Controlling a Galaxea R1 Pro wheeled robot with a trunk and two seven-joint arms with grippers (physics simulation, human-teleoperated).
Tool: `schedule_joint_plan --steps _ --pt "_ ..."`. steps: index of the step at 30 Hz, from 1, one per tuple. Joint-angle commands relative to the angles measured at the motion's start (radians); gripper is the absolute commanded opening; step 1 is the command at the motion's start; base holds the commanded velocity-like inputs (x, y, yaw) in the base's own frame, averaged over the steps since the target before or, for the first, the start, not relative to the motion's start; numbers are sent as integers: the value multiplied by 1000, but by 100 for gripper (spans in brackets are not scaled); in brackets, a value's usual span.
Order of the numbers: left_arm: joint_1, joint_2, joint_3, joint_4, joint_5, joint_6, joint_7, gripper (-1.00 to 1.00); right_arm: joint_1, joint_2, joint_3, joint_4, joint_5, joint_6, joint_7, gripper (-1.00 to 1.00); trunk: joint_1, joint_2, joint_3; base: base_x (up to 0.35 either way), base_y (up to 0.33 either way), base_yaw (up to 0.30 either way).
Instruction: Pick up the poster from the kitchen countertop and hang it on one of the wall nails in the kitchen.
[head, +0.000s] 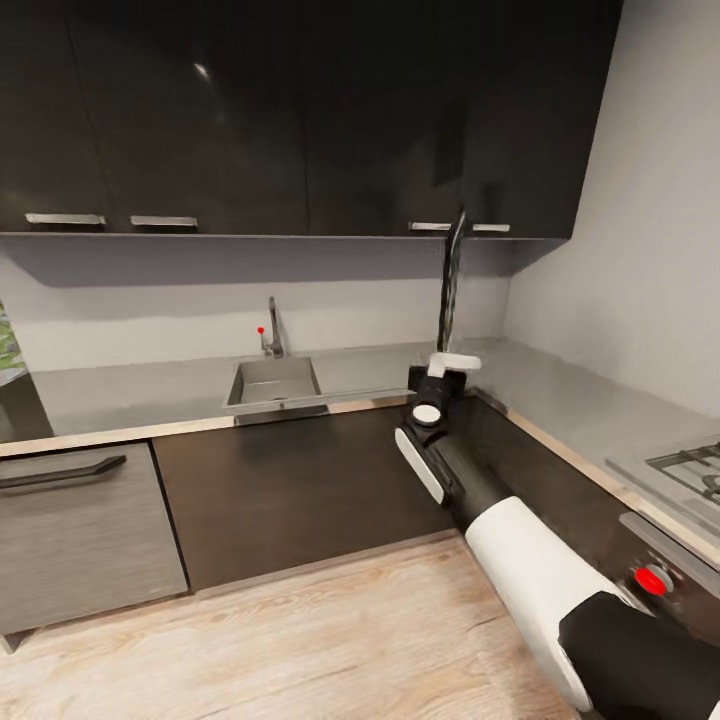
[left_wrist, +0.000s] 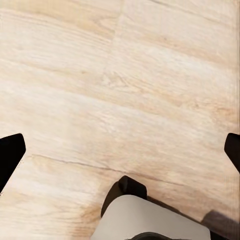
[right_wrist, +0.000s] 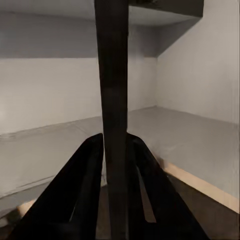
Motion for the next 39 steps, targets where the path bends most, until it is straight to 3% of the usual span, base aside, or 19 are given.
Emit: schedule_joint_plan --steps 1,5,6,7,11,13,17,25,27,30,32,35,37,39 --pt "0 0 5 -6 4 0 -7 100 16 -2 4 -20 -1 7 21 -100 0 -1 -1 0 0 0" --pt "0 0 5 -27 6 -2 -10 100 126 -7 4 -132 1 7 206 -100 0 -1 -1 0 0 0" --pt "0 0 5 -27 6 -2 -10 100 126 -7 4 -132 1 7 206 -100 0 -1 -1 0 0 0" --pt "0 0 5 -29 7 -2 -11 100 157 -10 3 -161 2 7 255 -100 0 -1 -1 0 0 0" --pt "0 0 4 -32 7 -4 -13 100 235 -48 2 -241 1 7 384 -100 0 -1 -1 0 0 0" --pt "0 0 3 -34 8 -6 -15 100 293 -85 2 -306 2 7 485 -100 0 -1 -1 0 0 0" --pt "0 0 2 -40 8 -7 -15 100 363 -142 1 -385 -1 7 596 -100 0 -1 -1 0 0 0" --pt "0 -1 -2 -72 8 -8 -16 100 500 -303 -3 -481 -80 -3 874 -100 0 -1 -1 0 0 0" --pt "0 -1 -3 -90 8 -7 -16 100 520 -329 -4 -484 -93 -10 932 -100 0 -1 -1 0 0 0" --pt "0 -2 -3 -103 8 -7 -16 100 536 -349 -10 -486 -100 -16 991 -100 0 -1 -1 0 0 0" --pt "0 -3 -5 -131 8 -7 -16 100 559 -367 -58 -483 -106 -18 1096 -100 0 -1 -1 0 0 0" --pt "0 -3 -4 -169 8 -6 -23 100 571 -371 -80 -477 -106 -15 1164 -100 0 -1 -1 0 0 0" --pt "0 -2 -2 -191 7 -7 -91 100 592 -373 -91 -456 -105 -14 1207 -100 0 -1 -1 0 0 0" --pt "0 -2 -1 -193 7 -7 -122 100 600 -374 -93 -441 -105 -14 1215 -100 0 -1 -1 0 0 0"
